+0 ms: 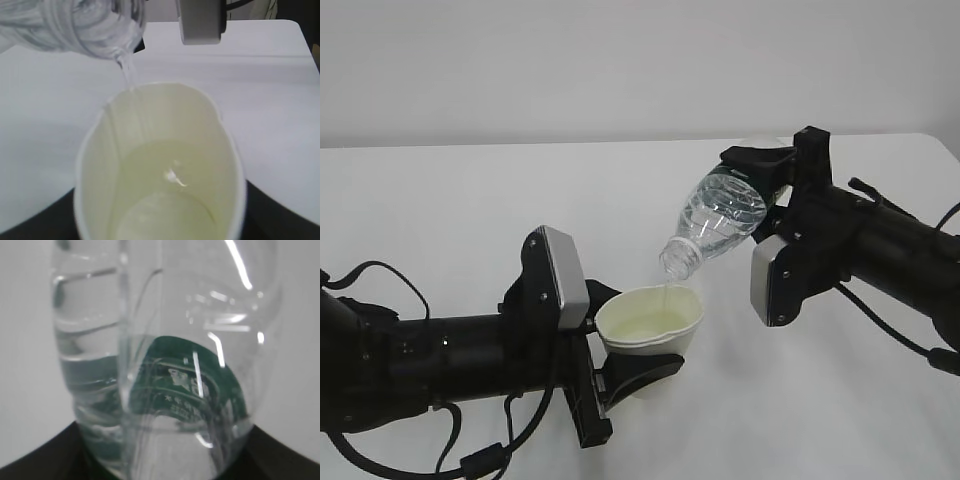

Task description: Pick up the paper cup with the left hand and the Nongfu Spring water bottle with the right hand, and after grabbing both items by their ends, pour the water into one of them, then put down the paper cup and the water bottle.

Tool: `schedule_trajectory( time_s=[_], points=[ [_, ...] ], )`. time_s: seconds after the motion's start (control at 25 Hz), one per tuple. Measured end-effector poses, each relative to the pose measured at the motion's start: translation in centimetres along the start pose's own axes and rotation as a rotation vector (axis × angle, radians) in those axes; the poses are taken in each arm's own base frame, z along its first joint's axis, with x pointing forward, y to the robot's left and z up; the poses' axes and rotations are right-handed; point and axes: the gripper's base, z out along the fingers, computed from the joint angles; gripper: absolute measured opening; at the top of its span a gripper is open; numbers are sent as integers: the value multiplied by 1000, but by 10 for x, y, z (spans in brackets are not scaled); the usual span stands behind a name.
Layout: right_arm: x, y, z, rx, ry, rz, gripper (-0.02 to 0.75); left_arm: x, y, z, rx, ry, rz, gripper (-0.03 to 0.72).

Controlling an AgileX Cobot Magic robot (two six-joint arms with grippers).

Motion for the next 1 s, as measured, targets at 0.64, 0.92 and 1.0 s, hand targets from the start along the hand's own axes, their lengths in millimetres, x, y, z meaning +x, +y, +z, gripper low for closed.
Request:
schedule_trajectory(
  time_s=[0.64,0.92,1.0],
  points=[
    [0,0,0,0,0,-12,437,0,0,0,0,2,0,414],
    [0,0,0,0,0,-14,437,0,0,0,0,2,0,414],
    [0,0,0,0,0,-14,437,0,0,0,0,2,0,414]
  ],
)
